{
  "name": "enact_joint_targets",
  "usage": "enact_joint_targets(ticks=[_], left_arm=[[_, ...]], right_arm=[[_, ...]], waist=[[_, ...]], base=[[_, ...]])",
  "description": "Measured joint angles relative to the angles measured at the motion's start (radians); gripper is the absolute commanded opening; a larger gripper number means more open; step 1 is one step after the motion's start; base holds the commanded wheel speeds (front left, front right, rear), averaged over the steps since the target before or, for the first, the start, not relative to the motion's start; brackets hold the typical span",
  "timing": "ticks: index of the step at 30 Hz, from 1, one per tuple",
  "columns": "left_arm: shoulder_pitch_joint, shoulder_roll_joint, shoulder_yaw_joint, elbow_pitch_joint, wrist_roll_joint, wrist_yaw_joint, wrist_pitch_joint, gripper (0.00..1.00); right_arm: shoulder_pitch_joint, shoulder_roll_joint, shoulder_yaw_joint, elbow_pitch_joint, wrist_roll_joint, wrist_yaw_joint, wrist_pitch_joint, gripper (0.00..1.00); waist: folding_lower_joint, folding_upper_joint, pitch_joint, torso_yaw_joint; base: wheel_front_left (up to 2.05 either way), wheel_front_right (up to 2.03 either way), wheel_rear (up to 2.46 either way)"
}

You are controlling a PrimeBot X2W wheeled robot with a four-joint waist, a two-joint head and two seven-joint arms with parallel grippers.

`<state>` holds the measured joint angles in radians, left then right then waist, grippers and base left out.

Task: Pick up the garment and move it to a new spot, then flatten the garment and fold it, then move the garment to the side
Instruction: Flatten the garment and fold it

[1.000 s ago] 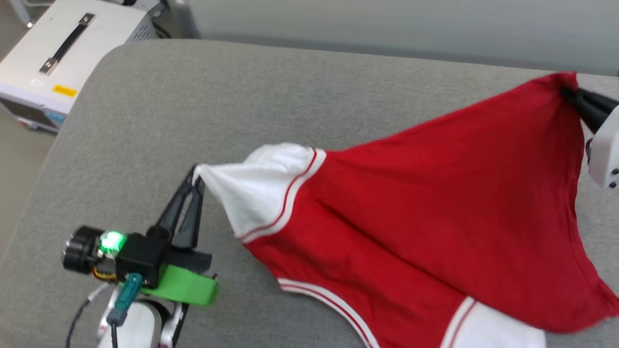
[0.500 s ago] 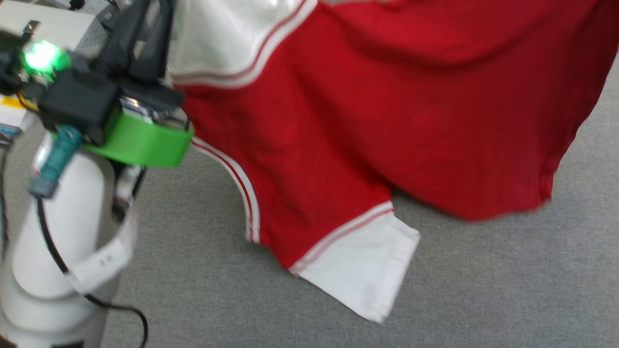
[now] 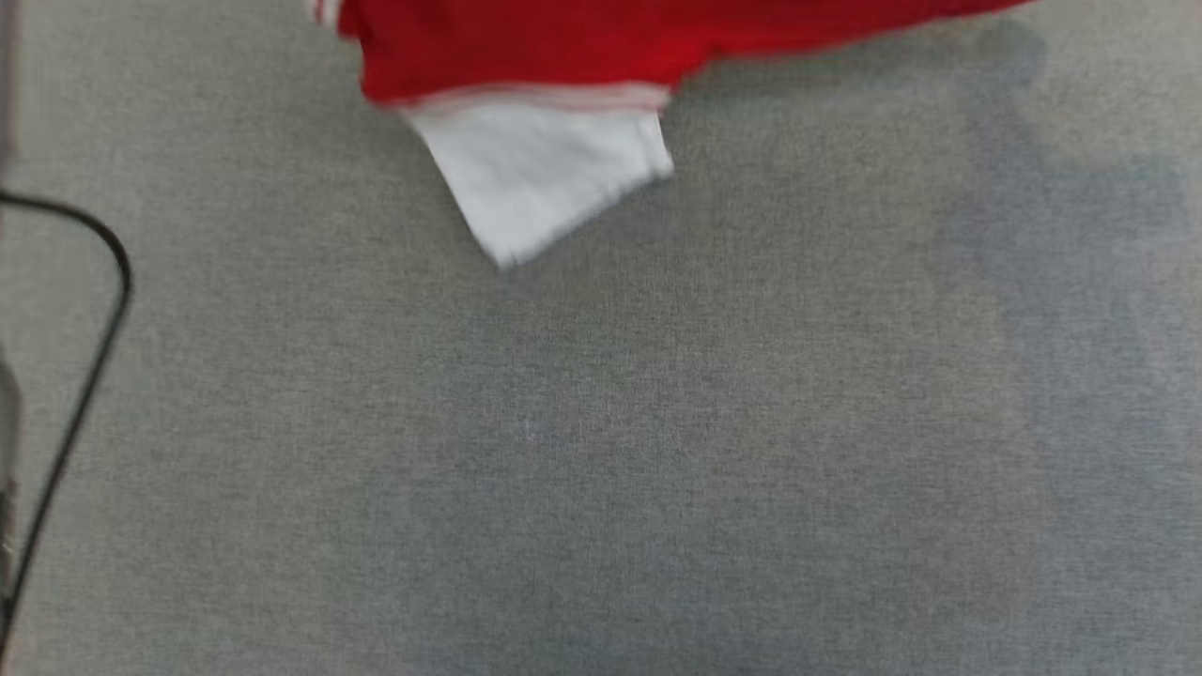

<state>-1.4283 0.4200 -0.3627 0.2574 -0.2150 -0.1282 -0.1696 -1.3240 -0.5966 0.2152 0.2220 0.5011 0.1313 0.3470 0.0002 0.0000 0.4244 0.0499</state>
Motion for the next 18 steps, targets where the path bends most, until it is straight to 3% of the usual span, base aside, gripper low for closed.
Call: enact_joint_targets(ticks=[9,18], left_arm=[[-0.365,0.012,-0.078,0.229,-0.050,0.000,-0.064,0.00],[-0.436,0.016,-0.122,0.342,-0.089,0.000,-0.086,0.00]], right_arm=[[-0.356,0.042,0.062,0.237,-0.068,0.000,-0.100,0.00],[-0.435,0.067,0.169,0.387,-0.043,0.000,-0.187,0.00]], waist=[[0.0000,0.0000,0.120,-0.007],[-0.0001,0.0000,0.185,-0.023]], base=[[0.00,0.00,0.00],[0.00,0.00,0.00]])
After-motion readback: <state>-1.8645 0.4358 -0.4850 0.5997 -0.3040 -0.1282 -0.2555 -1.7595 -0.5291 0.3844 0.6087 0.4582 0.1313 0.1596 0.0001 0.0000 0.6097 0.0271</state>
